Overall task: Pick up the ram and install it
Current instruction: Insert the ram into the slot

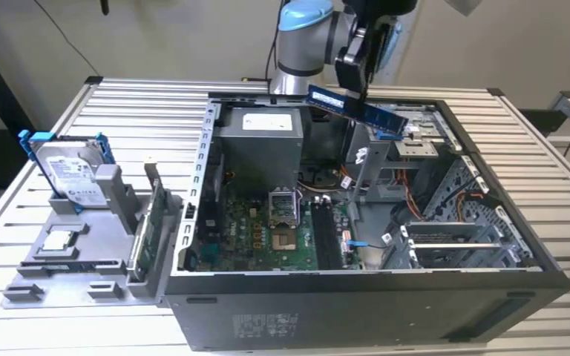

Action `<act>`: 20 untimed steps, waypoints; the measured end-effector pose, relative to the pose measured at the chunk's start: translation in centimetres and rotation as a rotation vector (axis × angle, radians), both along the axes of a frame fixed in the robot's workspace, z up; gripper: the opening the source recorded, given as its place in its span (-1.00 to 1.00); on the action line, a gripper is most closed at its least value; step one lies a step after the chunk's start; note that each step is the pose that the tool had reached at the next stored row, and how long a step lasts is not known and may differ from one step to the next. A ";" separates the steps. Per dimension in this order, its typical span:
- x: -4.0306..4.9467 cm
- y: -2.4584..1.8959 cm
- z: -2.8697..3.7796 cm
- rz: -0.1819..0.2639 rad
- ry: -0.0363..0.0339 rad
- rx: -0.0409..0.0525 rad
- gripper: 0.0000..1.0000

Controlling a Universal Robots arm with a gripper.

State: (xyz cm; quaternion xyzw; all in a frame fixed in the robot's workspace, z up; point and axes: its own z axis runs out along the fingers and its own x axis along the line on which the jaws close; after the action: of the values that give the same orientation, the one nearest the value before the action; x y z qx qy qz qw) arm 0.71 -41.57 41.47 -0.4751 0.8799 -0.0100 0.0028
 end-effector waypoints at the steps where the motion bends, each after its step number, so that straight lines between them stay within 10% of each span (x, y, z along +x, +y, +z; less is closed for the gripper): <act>1: 0.00 0.00 -0.01 -0.011 0.0000 -0.0002 -0.72; 20: 0.00 -0.16 -0.18 -0.226 0.0001 -0.0015 -0.72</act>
State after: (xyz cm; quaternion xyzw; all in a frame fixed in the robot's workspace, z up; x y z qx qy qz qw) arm 0.71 -41.73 41.29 -0.3728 0.9278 -0.0109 0.0013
